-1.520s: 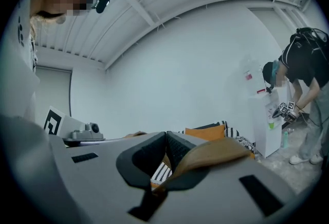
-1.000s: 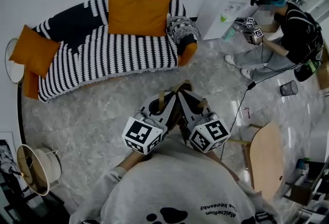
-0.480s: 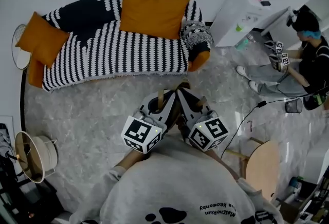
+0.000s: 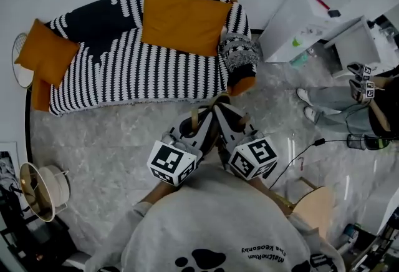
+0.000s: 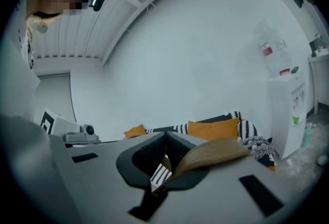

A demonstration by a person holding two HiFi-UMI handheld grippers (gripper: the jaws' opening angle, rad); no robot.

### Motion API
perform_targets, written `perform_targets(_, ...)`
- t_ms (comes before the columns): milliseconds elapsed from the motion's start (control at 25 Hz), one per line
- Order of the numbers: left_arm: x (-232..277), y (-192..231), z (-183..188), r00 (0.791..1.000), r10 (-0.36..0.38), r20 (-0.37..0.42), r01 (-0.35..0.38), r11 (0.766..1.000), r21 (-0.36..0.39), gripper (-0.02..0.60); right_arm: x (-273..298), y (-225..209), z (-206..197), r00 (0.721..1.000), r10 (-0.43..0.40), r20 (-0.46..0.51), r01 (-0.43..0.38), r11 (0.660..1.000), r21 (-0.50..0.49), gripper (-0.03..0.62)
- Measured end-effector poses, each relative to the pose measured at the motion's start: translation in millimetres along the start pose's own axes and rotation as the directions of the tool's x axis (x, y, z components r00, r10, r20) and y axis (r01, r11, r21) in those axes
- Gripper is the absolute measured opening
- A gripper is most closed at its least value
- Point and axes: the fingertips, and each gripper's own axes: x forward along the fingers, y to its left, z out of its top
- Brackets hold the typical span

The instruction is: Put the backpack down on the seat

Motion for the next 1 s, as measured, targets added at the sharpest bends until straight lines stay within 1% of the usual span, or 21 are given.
perform_targets(280,77.4,25.0,20.5,0.999,0.013,-0.034,-0.013,1.0,-0.002,0.017,37.2,-71.0,37.1,1.0,0.009,-0.011,-0.009,1.0,0.017,0.032)
perform_targets(480,118.0,43.5,26.3,0.997,0.03,-0.072,-0.03,1.0,-0.001,0.017,61.2,-104.9,53.5,0.999,0.042,-0.012,-0.041,0.998,0.054,0.032)
perform_targets(640,148.5,55.9,30.6,0.995,0.048,-0.086,-0.048,0.999,-0.001,0.017,75.9,-131.5,62.3,0.997,0.072,-0.023,-0.07,0.995,0.067,0.032)
perform_targets(800,168.8,70.7,33.6,0.994,0.067,-0.089,-0.068,0.998,-0.008,0.017,93.1,-149.5,67.4,0.995,0.095,-0.037,-0.093,0.993,0.067,0.032)
perform_targets(1000,177.3,87.2,34.4,0.99,0.096,-0.099,-0.098,0.995,-0.018,0.017,110.5,-156.6,66.5,0.992,0.116,-0.055,-0.111,0.99,0.084,0.032)
